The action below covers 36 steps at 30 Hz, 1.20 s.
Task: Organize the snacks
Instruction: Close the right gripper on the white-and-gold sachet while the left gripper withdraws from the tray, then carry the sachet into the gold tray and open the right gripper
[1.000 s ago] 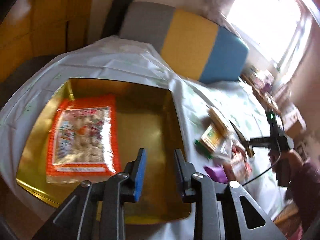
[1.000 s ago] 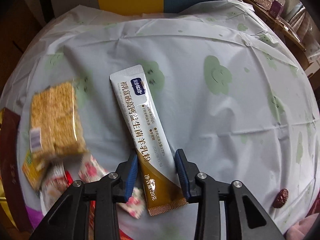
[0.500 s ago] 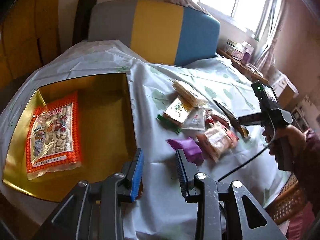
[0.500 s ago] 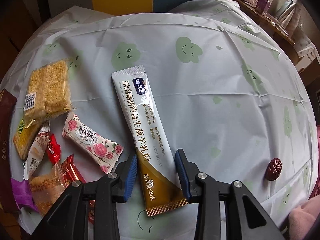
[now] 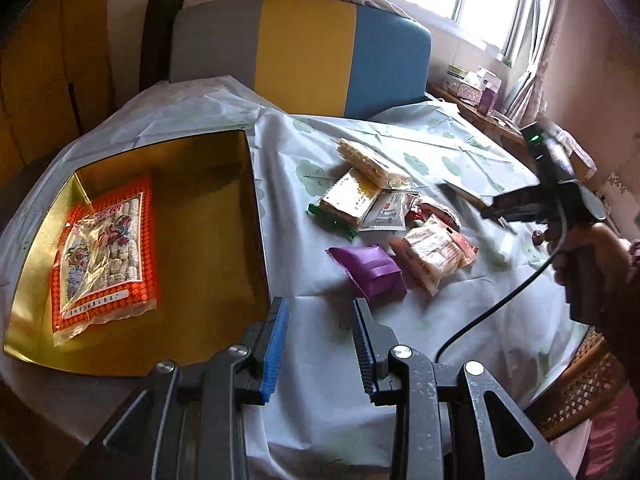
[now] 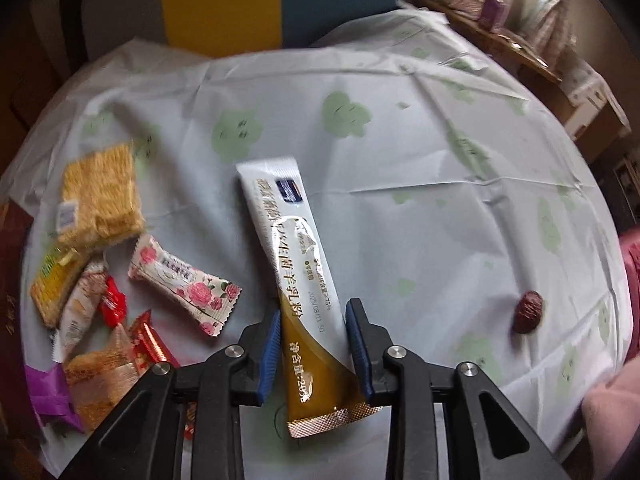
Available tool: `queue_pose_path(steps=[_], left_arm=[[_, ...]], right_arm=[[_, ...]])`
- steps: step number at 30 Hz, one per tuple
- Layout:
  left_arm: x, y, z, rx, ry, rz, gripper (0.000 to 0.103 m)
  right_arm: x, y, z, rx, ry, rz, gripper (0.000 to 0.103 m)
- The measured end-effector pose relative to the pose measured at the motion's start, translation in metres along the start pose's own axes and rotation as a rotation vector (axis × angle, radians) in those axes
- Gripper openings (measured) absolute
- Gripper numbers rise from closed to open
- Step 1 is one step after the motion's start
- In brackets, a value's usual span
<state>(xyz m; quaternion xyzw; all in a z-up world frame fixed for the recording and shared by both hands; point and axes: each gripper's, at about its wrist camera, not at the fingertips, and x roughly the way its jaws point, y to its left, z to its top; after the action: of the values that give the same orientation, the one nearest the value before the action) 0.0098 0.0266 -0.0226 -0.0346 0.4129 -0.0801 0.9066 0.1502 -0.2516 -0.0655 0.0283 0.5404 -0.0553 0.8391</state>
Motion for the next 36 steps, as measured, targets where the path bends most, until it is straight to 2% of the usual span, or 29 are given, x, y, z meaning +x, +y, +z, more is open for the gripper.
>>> queue_pose_path(steps=[4,8,11,13,17,24,28,36], left_arm=[[0.000,0.002,-0.004,0.000,-0.007,0.011,0.035],[-0.001,0.004,-0.005,-0.006,-0.009,0.014,0.035],[-0.002,0.006,-0.007,-0.007,-0.009,0.009,0.035],[-0.003,0.007,-0.008,-0.006,-0.013,0.006,0.035],[-0.004,0.004,-0.010,0.004,-0.022,0.007,0.036],[-0.006,0.000,-0.013,0.020,-0.037,-0.025,0.036],[-0.005,0.000,-0.014,0.017,-0.034,-0.030,0.036],[-0.015,0.013,-0.014,-0.028,-0.075,-0.033,0.036]], right_arm=[[-0.032,-0.006,-0.012,0.051,-0.063,0.047,0.030],[-0.048,0.007,-0.023,0.029,-0.092,0.084,0.029],[-0.047,0.016,-0.025,0.014,-0.067,0.091,0.026],[-0.038,0.019,-0.027,0.016,-0.019,0.118,0.024],[-0.038,0.016,-0.036,0.014,-0.004,0.132,0.023],[-0.066,0.013,-0.044,0.122,-0.035,0.352,0.022],[-0.088,0.041,-0.043,0.077,-0.060,0.443,0.022],[-0.112,0.140,-0.040,-0.142,-0.054,0.559,0.022]])
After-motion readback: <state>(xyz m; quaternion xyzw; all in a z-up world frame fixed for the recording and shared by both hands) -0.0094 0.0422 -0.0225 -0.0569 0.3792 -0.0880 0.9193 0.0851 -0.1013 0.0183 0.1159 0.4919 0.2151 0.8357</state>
